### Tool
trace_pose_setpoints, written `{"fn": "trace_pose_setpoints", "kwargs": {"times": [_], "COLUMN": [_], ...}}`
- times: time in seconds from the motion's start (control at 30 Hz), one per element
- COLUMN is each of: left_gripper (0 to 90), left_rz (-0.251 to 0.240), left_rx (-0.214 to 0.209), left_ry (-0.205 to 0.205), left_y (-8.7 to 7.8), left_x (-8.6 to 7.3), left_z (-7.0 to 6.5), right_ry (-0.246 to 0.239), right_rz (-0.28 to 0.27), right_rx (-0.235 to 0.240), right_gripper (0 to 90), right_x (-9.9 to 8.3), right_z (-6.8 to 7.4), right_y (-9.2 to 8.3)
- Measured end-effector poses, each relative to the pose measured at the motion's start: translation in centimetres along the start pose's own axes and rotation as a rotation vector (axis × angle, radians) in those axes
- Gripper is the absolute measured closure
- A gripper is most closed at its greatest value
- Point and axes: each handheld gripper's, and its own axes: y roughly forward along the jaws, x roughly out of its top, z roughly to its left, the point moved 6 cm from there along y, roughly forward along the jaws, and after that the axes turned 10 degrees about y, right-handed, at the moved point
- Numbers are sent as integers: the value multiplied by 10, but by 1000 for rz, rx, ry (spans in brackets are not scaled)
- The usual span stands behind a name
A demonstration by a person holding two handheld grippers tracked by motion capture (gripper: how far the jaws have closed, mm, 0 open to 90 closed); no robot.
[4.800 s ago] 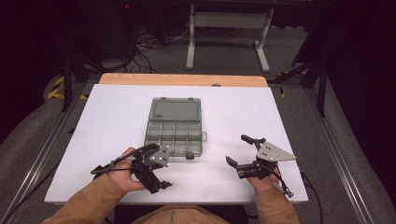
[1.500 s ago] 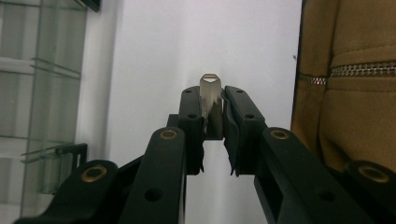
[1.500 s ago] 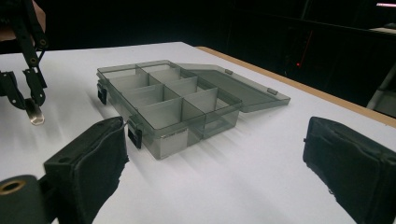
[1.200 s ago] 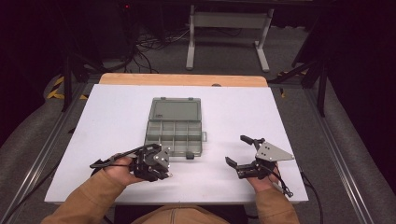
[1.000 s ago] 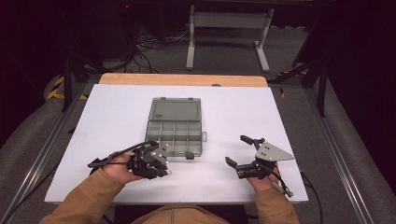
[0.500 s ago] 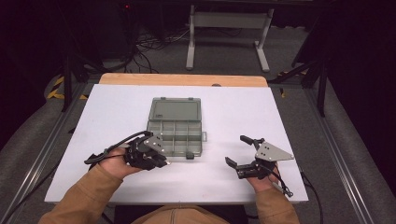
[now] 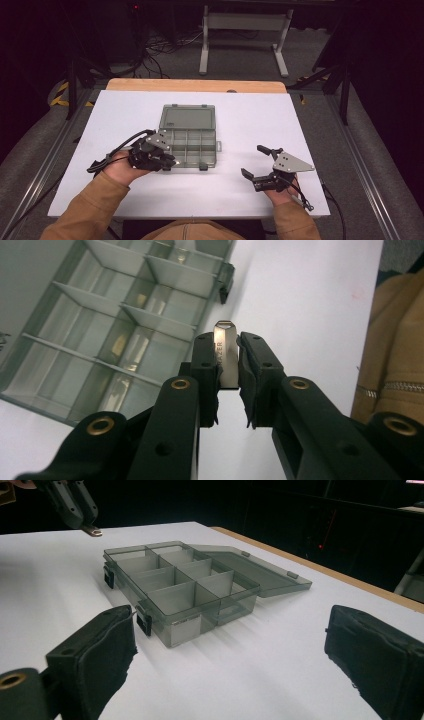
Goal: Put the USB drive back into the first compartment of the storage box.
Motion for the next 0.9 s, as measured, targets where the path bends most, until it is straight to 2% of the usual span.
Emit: {"fn": "trace_pose_setpoints", "kwargs": {"times": [0.2, 0.47, 0.67, 0.9], "left_gripper": [782, 782, 782, 782], "left_rz": [-17, -34, -54, -69], "left_rx": [36, 76, 113, 140], "left_ry": [-47, -78, -138, -183], "left_y": [-3, -4, -3, -1], "left_x": [-3, -5, -9, -11], "left_z": [13, 28, 44, 57], "right_ry": [-1, -2, 0, 1], "right_rz": [0, 0, 0, 0], "right_rx": [0, 1, 0, 1], "right_gripper": [67, 67, 67, 67], "right_x": [0, 0, 0, 0], "right_z": [0, 0, 0, 0], "right_y": [0, 0, 0, 0]}}
